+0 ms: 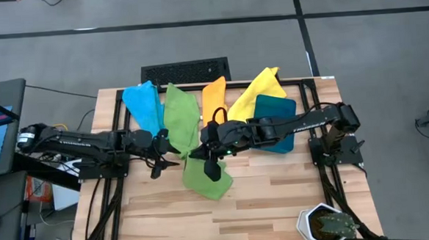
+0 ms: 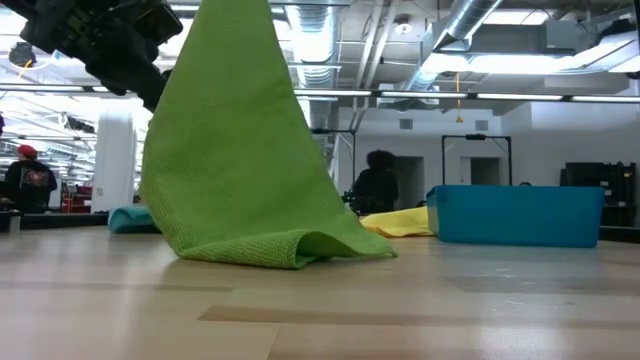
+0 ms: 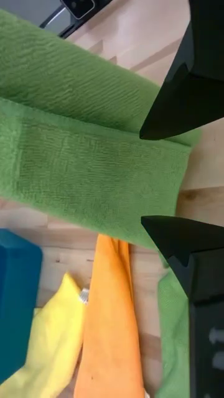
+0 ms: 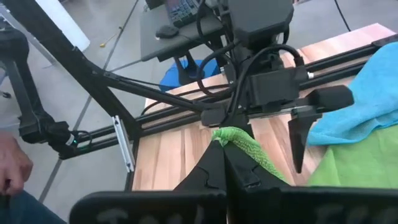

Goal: Fold microfiber towels
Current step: Fold the bottom green microfiber cloth

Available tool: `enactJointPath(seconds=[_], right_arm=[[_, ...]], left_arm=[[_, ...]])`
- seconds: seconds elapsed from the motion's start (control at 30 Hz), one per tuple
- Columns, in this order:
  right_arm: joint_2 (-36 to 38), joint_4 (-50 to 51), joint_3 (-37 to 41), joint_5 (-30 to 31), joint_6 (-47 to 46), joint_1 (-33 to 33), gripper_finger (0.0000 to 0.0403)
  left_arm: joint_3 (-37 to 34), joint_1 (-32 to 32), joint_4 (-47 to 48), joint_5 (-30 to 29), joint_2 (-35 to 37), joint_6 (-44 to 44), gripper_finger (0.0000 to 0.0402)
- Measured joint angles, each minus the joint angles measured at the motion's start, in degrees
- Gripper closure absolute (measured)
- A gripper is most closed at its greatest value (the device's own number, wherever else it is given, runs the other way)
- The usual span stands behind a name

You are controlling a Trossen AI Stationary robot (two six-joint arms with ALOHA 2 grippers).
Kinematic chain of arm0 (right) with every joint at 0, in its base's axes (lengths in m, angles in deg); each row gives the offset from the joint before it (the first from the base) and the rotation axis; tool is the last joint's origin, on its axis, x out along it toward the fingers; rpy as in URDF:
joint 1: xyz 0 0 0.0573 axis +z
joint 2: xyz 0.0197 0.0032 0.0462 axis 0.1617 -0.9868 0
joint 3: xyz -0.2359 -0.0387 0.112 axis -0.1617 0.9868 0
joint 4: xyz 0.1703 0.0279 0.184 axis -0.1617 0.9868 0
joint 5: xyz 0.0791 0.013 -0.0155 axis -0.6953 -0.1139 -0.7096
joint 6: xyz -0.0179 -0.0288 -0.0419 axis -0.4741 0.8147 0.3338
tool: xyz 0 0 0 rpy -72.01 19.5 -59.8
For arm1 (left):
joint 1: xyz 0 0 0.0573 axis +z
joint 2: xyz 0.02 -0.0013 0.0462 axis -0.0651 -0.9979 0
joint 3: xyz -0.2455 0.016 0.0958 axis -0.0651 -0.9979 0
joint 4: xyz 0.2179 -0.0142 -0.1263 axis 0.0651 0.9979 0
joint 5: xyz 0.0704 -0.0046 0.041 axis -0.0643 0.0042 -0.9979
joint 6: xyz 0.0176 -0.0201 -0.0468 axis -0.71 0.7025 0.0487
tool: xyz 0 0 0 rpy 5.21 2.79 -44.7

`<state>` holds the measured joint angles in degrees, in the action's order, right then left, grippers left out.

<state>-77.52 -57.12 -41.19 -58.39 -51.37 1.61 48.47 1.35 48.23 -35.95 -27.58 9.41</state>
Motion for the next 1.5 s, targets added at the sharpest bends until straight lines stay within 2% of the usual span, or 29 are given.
enactJointPath(seconds=[0.3,0.53,0.8,1.0,1.23,1.37,1.5], right_arm=[[0.0,0.0,0.0,1.3,0.0,-0.1,0.0395],[0.0,0.0,0.0,1.6,0.0,-0.2,0.0394],[0.0,-0.2,0.0,2.8,-0.1,-0.9,0.0393],[0.0,-0.1,0.0,2.8,-0.1,-1.3,0.0392],[0.0,-0.1,0.0,2.8,0.0,-1.3,0.0392],[0.0,-0.1,0.0,2.8,0.0,-1.3,0.0394],[0.0,-0.1,0.0,2.8,0.0,-1.3,0.0393]], left_arm=[[0.0,-2.5,-0.2,-1.7,0.1,3.4,0.0197],[0.0,-5.5,-1.3,-8.2,-1.3,2.1,0.0197],[0.0,-6.0,-6.6,-7.8,-9.9,0.2,0.0198],[0.0,-6.0,-12.5,-6.6,-15.6,2.2,0.0198],[0.0,-5.7,-12.7,-6.8,-19.9,4.9,0.02],[0.0,-5.6,-12.5,-6.4,-20.6,6.9,0.0234],[0.0,-5.6,-12.4,-7.6,-20.5,7.8,0.0318]])
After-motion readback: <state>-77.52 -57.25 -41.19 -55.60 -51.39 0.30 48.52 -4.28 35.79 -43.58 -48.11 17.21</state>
